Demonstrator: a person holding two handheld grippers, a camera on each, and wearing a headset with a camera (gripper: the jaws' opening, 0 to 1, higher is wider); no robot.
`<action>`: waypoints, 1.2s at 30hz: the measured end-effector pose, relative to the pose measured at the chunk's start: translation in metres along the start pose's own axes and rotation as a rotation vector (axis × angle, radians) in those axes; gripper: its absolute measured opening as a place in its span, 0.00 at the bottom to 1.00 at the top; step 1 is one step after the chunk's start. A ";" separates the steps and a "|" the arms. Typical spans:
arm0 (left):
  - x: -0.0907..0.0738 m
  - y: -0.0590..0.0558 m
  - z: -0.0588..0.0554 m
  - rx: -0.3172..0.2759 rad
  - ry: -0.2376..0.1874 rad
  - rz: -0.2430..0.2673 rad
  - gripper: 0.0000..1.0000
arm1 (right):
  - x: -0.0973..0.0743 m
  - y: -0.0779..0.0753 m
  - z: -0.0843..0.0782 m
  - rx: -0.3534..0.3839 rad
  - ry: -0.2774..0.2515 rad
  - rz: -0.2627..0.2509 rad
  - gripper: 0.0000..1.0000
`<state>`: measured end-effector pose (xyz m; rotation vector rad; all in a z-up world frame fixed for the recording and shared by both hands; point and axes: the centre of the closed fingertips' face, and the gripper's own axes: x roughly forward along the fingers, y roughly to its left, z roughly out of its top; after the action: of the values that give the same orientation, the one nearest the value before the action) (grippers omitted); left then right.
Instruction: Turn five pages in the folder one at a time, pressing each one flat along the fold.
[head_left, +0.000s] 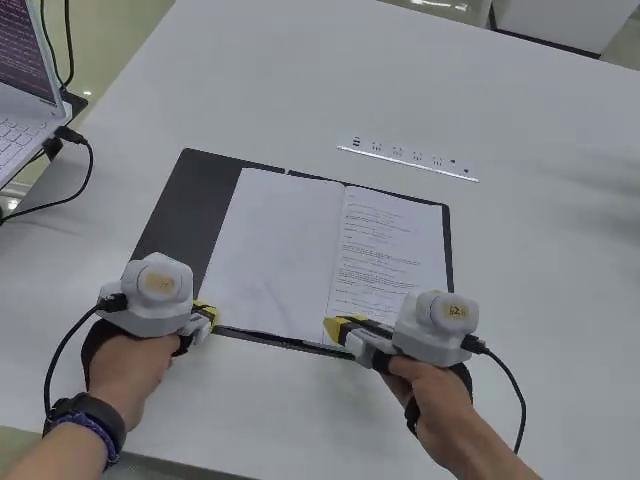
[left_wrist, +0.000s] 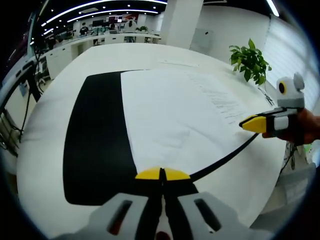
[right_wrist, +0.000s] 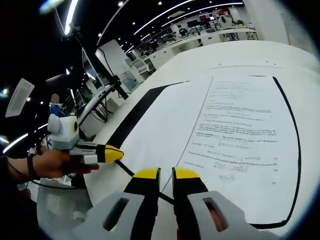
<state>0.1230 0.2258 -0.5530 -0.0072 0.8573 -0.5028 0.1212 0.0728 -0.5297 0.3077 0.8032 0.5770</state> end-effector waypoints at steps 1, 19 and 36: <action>0.000 0.000 0.000 0.004 0.000 0.002 0.00 | 0.003 -0.006 0.003 0.000 -0.005 -0.010 0.05; 0.005 0.005 -0.001 0.010 0.003 0.003 0.00 | 0.053 -0.025 0.047 0.187 -0.127 0.029 0.00; 0.006 0.006 -0.002 0.014 -0.008 0.020 0.00 | 0.076 -0.041 0.082 0.327 -0.262 0.035 0.00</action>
<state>0.1273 0.2293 -0.5598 0.0119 0.8453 -0.4896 0.2396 0.0811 -0.5396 0.6843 0.6367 0.4256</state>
